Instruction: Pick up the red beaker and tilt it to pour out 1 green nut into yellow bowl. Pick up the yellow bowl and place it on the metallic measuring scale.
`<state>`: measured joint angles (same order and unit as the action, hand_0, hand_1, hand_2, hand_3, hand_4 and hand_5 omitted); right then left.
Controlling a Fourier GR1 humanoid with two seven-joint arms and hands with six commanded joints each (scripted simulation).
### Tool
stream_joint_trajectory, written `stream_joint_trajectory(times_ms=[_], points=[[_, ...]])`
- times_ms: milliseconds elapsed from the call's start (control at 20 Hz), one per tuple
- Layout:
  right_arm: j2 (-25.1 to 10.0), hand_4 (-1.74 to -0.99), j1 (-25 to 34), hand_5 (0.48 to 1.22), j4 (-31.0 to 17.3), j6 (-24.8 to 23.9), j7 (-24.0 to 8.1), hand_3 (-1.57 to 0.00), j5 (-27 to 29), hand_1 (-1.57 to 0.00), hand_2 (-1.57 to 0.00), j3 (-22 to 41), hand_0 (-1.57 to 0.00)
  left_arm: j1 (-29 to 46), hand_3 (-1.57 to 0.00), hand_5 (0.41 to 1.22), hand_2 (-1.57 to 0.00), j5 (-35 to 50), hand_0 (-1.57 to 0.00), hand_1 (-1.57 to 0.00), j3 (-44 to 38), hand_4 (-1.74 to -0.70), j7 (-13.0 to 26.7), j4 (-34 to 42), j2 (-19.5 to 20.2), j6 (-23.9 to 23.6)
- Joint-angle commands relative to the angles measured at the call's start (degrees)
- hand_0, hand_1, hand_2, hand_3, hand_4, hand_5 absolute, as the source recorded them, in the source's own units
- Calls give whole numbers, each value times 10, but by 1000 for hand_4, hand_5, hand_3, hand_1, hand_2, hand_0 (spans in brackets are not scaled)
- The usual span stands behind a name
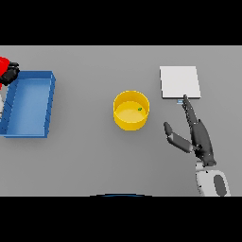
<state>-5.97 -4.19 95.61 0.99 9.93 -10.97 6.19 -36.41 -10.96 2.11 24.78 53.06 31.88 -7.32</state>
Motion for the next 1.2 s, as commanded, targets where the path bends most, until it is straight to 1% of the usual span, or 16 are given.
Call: stream_joint_trajectory(times_ms=[0, 100, 150, 200, 250, 350, 400, 500, 600, 700, 850, 900, 950, 1000, 1050, 1150], points=[[2, -1167, 0, 675, 3, 0, 1, 1, 0, 1, 1, 2, 1, 17, -1571, 1050, -1571, 2, -1571, -1571, 2, -1741, 18, 24, -2, -5], [5, -1157, 5, 671, -5, -2, -7, 1, -1, 1, 1, 2, 1, 40, -1571, 925, -1571, 5, -1571, -1571, 5, -1741, 45, 57, -6, -14], [11, -1155, 10, 669, -8, -3, -12, 1, 1, 1, 1, 3, 1, 42, -1571, 868, -1571, 8, -1571, -1571, 3, -1655, 69, 71, -4, -11], [9, -1155, 11, 670, -9, 1, -11, 1, 6, 1, 1, 0, 1, 51, -1525, 818, -1526, 13, -1571, -1571, 6, -1521, 75, 89, -1, 2], [5, -1153, 8, 670, -6, 3, -11, 1, 9, 1, 1, -2, 1, 55, -1318, 774, -1276, 24, -1469, -1344, 12, -1369, 60, 107, 3, 29], [7, -1149, 3, 670, -3, -1, -2, 1, 4, 1, 1, 0, 1, 74, -843, 705, -817, 64, -940, -860, 6, -1126, 59, 135, 9, 78], [7, -1150, 8, 671, -3, -3, -5, 1, 4, 1, 1, 0, 1, 77, -675, 683, -653, 85, -751, -687, 0, -1050, 58, 140, 6, 95], [7, -1155, -4, 670, 2, 0, 1, 1, 6, 1, 1, 0, 1, 79, -431, 651, -418, 72, -481, -440, 15, -915, 63, 132, 22, 122], [4, -1155, 4, 670, 0, -1, -10, 1, 1, 1, 1, 1, 1, 73, -276, 632, -267, 57, -307, -281, 29, -843, 72, 123, 28, 135], [2, -1157, 7, 665, 0, -8, -12, 1, -8, 1, 1, 2, 1, 74, -176, 627, -170, 37, -196, -179, 40, -813, 80, 121, 30, 128], [3, -1154, 6, 657, 5, -11, -13, 1, -14, 1, 1, 5, 1, 74, -90, 631, -87, 26, -100, -91, 42, -783, 52, 113, 29, 115], [3, -1144, 6, 644, 3, -14, -24, 1, -16, 1, 1, 3, 1, 76, -72, 631, -69, 27, -80, -73, 40, -776, 40, 118, 29, 111], [-1, -1131, 10, 631, 6, -27, -49, 1, -43, 1, 1, 10, 1, 75, -57, 633, -55, 29, -64, -58, 38, -778, 34, 122, 24, 103], [-4, -1115, 12, 638, 12, -20, -46, 1, -52, 1, 1, 20, 1, 72, -45, 635, -44, 33, -51, -46, 35, -779, 28, 128, 21, 99], [-21, -1087, 25, 649, 5, -2, -38, 1, -53, 1, 1, 23, 1, 73, -36, 644, -35, 38, -40, -37, 31, -784, 17, 128, 16, 94], [-54, -1088, 54, 665, 0, 32, -41, 1, -75, 1, 1, 42, 1, 76, -23, 657, -22, 50, -25, -23, 25, -793, 13, 136, 12, 93]])
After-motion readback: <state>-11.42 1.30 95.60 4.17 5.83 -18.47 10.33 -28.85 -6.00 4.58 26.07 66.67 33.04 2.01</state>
